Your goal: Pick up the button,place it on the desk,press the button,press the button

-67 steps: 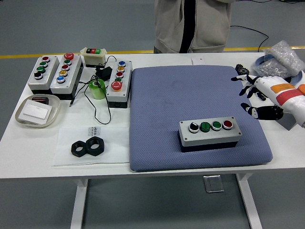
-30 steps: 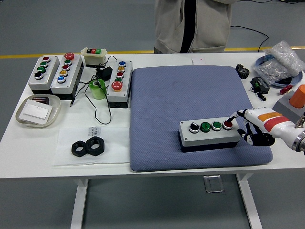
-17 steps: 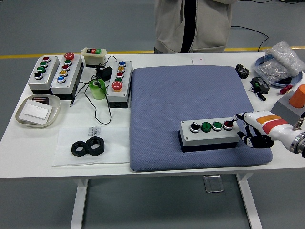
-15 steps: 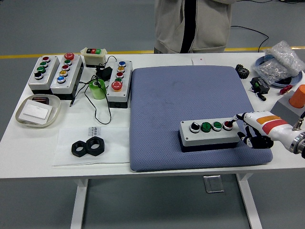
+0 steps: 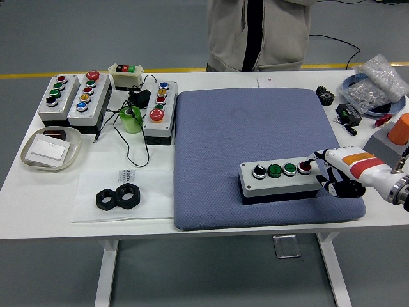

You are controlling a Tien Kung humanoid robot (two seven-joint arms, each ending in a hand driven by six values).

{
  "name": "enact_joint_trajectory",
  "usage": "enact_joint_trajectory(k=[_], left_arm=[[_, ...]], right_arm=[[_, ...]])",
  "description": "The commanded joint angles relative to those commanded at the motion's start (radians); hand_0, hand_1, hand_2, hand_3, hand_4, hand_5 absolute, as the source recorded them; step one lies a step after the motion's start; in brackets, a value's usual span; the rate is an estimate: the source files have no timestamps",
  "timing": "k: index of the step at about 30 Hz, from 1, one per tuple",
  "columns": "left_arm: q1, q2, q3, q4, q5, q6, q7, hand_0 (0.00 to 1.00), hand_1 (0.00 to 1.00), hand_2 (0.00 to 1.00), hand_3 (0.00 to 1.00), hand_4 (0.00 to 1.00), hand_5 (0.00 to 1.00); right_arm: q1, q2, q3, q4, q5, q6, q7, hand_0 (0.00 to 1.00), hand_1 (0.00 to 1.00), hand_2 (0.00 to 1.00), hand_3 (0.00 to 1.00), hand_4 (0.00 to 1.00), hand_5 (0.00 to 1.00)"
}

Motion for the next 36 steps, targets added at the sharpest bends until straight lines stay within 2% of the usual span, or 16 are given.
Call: enact_joint_trajectory(k=[7, 18, 36], left_arm=[[-0.001, 0.001, 0.001, 0.000, 0.000, 0.000, 0.000, 0.760, 0.829, 0.872, 0.830, 0.633, 0.998], [-0.002, 0.001, 0.003, 0.000, -0.003, -0.001, -0.001, 0.759, 0.829, 0.872, 0.830, 0.632, 0.998], [0.001, -0.001, -0.004, 0.000, 0.007, 0.001, 0.002, 0.760, 0.830, 0.872, 0.830, 0.633, 0.998]], right_arm=[[0.015, 0.013, -0.007, 0.020, 0.000, -0.001, 0.000, 0.272, 0.059, 0.163, 0.722, 0.491, 0.002], [0.051, 0.041, -0.076, -0.008, -0.006, 0.005, -0.002, 0.273, 0.059, 0.163, 0.721, 0.492, 0.002], [0.049, 0.049, -0.110, -0.038, -0.006, 0.018, -0.007, 0.276, 0.059, 0.165, 0.727, 0.492, 0.002]])
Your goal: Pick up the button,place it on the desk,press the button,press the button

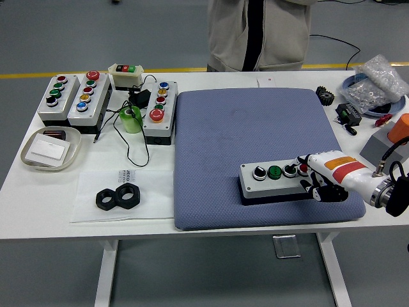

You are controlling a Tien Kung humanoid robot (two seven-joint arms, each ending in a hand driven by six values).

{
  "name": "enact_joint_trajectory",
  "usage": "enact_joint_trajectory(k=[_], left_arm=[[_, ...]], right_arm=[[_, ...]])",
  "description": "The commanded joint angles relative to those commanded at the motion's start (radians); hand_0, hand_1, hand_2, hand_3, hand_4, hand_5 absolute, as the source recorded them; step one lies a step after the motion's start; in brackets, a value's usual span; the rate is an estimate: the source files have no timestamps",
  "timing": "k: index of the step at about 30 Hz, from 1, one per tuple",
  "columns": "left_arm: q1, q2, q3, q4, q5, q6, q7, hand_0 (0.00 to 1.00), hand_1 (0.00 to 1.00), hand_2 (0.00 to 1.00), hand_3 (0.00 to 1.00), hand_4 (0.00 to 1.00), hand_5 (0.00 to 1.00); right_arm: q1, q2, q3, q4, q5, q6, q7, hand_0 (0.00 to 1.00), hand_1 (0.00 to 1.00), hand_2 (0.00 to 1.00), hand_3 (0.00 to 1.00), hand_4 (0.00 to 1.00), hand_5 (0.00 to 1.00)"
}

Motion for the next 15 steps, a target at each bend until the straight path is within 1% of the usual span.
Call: enact_joint_trajectory(k=[5, 6, 11, 12, 14, 15], left_arm=[[0.002, 0.000, -0.002, 0.000, 0.004, 0.000, 0.001, 0.760, 0.830, 0.872, 0.830, 0.633, 0.998], [0.003, 0.000, -0.002, 0.000, 0.005, 0.000, 0.001, 0.760, 0.830, 0.872, 0.830, 0.633, 0.998], [0.005, 0.000, -0.004, 0.000, 0.009, 0.000, 0.001, 0.760, 0.830, 0.872, 0.830, 0.633, 0.998], [0.006, 0.000, -0.005, 0.000, 0.010, 0.000, 0.002, 0.758, 0.830, 0.873, 0.830, 0.634, 0.998], [0.007, 0.001, -0.006, 0.000, 0.012, 0.000, 0.002, 0.758, 0.830, 0.873, 0.830, 0.634, 0.998], [0.009, 0.001, -0.008, 0.000, 0.015, 0.000, 0.003, 0.758, 0.830, 0.873, 0.830, 0.634, 0.998]], right_arm=[[-0.003, -0.001, -0.001, 0.002, -0.001, 0.001, -0.002, 0.276, 0.059, 0.165, 0.727, 0.492, 0.002], [-0.003, -0.001, 0.002, 0.004, -0.001, 0.001, -0.002, 0.277, 0.060, 0.166, 0.730, 0.513, 0.002], [-0.017, -0.021, 0.069, 0.055, -0.007, 0.005, -0.007, 0.277, 0.060, 0.166, 0.730, 0.513, 0.002], [-0.019, -0.024, 0.082, 0.063, -0.007, 0.006, -0.008, 0.296, 0.068, 0.185, 0.770, 0.642, 0.002], [-0.026, -0.033, 0.113, 0.086, -0.007, 0.001, -0.013, 0.296, 0.068, 0.185, 0.770, 0.642, 0.002], [-0.035, -0.041, 0.144, 0.106, 0.007, -0.020, -0.017, 0.296, 0.068, 0.185, 0.770, 0.642, 0.002]])
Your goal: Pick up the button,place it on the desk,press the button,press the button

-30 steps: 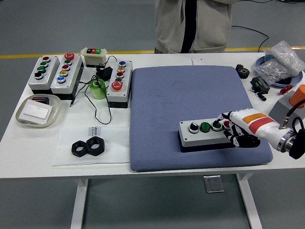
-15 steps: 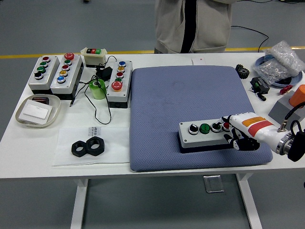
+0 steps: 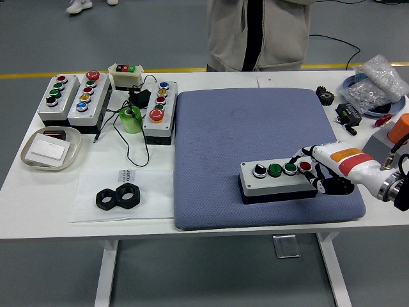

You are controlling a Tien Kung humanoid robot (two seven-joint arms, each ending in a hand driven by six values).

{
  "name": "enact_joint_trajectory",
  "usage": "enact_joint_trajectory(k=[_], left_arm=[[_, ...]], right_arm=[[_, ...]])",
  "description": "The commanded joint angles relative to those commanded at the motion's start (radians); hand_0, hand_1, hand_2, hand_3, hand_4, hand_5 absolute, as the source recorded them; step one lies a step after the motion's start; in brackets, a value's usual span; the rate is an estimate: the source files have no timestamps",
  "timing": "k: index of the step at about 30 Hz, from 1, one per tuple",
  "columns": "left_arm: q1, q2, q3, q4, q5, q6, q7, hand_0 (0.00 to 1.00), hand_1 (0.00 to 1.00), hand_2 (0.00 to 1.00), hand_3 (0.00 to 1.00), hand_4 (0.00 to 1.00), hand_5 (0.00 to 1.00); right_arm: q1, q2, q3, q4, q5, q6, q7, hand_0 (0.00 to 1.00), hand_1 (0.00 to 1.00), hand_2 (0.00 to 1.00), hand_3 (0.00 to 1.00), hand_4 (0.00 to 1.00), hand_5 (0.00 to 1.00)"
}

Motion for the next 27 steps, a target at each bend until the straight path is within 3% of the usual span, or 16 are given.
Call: enact_joint_trajectory(k=[2, 3, 8, 9, 14, 15, 17, 20, 21, 27], left_arm=[[0.002, 0.000, -0.001, 0.000, 0.002, 0.000, 0.001, 0.758, 0.830, 0.873, 0.830, 0.634, 0.998], [0.003, 0.000, -0.002, 0.000, 0.003, 0.000, 0.001, 0.756, 0.830, 0.873, 0.830, 0.633, 0.998], [0.005, 0.001, -0.002, 0.000, 0.004, 0.000, 0.001, 0.756, 0.830, 0.873, 0.830, 0.633, 0.998], [0.005, 0.000, -0.001, 0.000, 0.002, 0.000, 0.001, 0.755, 0.830, 0.873, 0.830, 0.635, 0.998], [0.004, 0.000, 0.000, 0.000, 0.000, 0.000, 0.001, 0.755, 0.830, 0.873, 0.830, 0.635, 0.998], [0.004, 0.000, 0.001, 0.000, -0.001, 0.000, 0.001, 0.755, 0.830, 0.873, 0.830, 0.633, 0.998], [0.001, 0.001, 0.003, -0.001, -0.003, -0.001, 0.000, 0.755, 0.830, 0.873, 0.830, 0.633, 0.998], [0.000, 0.001, 0.004, -0.001, -0.005, -0.001, -0.001, 0.755, 0.830, 0.873, 0.830, 0.633, 0.998], [-0.001, 0.001, 0.005, -0.001, -0.005, -0.001, -0.001, 0.754, 0.829, 0.873, 0.830, 0.633, 0.998], [-0.002, -0.001, 0.002, 0.000, -0.003, 0.000, 0.001, 0.757, 0.830, 0.873, 0.831, 0.632, 0.998]], right_arm=[[-0.017, -0.005, 0.044, 0.018, 0.039, -0.039, 0.001, 0.296, 0.068, 0.185, 0.770, 0.642, 0.002], [-0.023, -0.006, 0.067, 0.022, 0.069, -0.062, 0.002, 0.422, 0.362, 0.466, 0.874, 0.617, 0.025], [-0.057, 0.007, 0.185, 0.002, 0.259, -0.168, 0.059, 0.422, 0.362, 0.466, 0.874, 0.617, 0.025], [-0.062, 0.010, 0.208, -0.004, 0.298, -0.181, 0.077, 0.872, 0.796, 0.876, 0.918, 0.639, 0.304], [-0.077, 0.033, 0.304, -0.059, 0.506, -0.217, 0.181, 0.872, 0.796, 0.876, 0.918, 0.639, 0.304], [-0.077, 0.035, 0.309, -0.064, 0.551, -0.218, 0.190, 0.928, 0.857, 0.914, 0.884, 0.612, 0.447], [-0.079, 0.051, 0.357, -0.122, 0.636, -0.211, 0.213, 0.928, 0.857, 0.914, 0.884, 0.612, 0.447], [-0.080, 0.059, 0.375, -0.194, 0.766, -0.199, 0.217, 0.928, 0.857, 0.914, 0.884, 0.612, 0.447], [-0.081, 0.060, 0.376, -0.209, 0.805, -0.197, 0.217, 0.930, 0.854, 0.898, 0.854, 0.567, 0.608], [-0.101, 0.079, 0.380, -0.277, 1.056, -0.176, 0.207, 0.930, 0.848, 0.889, 0.846, 0.565, 0.621]])
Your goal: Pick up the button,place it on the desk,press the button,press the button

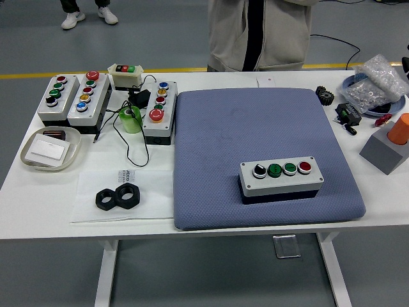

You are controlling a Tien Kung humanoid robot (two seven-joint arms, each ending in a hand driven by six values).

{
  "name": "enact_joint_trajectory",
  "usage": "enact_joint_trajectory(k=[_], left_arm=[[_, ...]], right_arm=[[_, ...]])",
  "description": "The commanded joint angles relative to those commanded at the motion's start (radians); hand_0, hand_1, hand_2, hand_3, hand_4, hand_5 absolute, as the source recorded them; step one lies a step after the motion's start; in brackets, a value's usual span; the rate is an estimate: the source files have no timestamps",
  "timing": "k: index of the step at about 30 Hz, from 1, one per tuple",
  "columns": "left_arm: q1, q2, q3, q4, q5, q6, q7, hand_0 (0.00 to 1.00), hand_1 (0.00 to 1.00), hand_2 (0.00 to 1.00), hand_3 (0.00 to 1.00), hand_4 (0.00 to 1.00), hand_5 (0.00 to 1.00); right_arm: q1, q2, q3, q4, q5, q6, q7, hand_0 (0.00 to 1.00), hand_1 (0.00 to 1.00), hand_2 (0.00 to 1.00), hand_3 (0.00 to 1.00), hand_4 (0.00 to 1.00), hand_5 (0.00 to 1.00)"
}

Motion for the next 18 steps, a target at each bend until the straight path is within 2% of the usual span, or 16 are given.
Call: enact_joint_trajectory(k=[9, 18], left_arm=[[0.000, -0.001, -0.002, 0.000, 0.002, 0.000, 0.002, 0.758, 0.831, 0.873, 0.830, 0.633, 0.998], [-0.002, -0.001, 0.000, 0.000, -0.002, 0.000, 0.001, 0.758, 0.831, 0.873, 0.831, 0.633, 0.998]], right_arm=[[-0.025, 0.018, 0.007, -0.032, 0.357, 0.029, -0.014, 0.932, 0.843, 0.883, 0.841, 0.563, 0.647], [-0.024, 0.017, 0.002, -0.036, 0.359, 0.045, -0.025, 0.935, 0.839, 0.877, 0.835, 0.546, 0.681]])
